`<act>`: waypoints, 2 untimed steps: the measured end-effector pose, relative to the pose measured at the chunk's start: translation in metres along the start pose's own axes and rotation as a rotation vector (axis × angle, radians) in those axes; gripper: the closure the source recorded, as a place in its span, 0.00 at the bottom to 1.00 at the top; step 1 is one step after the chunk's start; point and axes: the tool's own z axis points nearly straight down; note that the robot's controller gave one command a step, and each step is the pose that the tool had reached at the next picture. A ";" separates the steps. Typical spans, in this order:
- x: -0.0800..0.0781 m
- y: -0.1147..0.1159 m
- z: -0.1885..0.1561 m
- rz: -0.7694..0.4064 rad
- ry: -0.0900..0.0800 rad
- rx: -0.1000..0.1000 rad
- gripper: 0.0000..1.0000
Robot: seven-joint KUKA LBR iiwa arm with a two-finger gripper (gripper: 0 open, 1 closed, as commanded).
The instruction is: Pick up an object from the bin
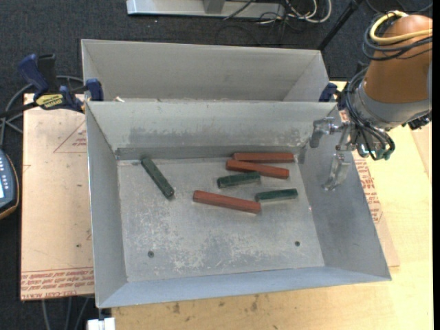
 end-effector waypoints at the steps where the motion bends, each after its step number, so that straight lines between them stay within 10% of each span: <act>1: 0.015 0.023 0.150 -0.219 -0.003 -0.001 0.00; 2: 0.014 0.023 0.146 -0.221 -0.008 0.002 1.00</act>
Offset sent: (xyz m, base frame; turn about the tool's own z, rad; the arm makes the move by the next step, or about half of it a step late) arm -0.0154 0.0220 -0.1461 -0.2201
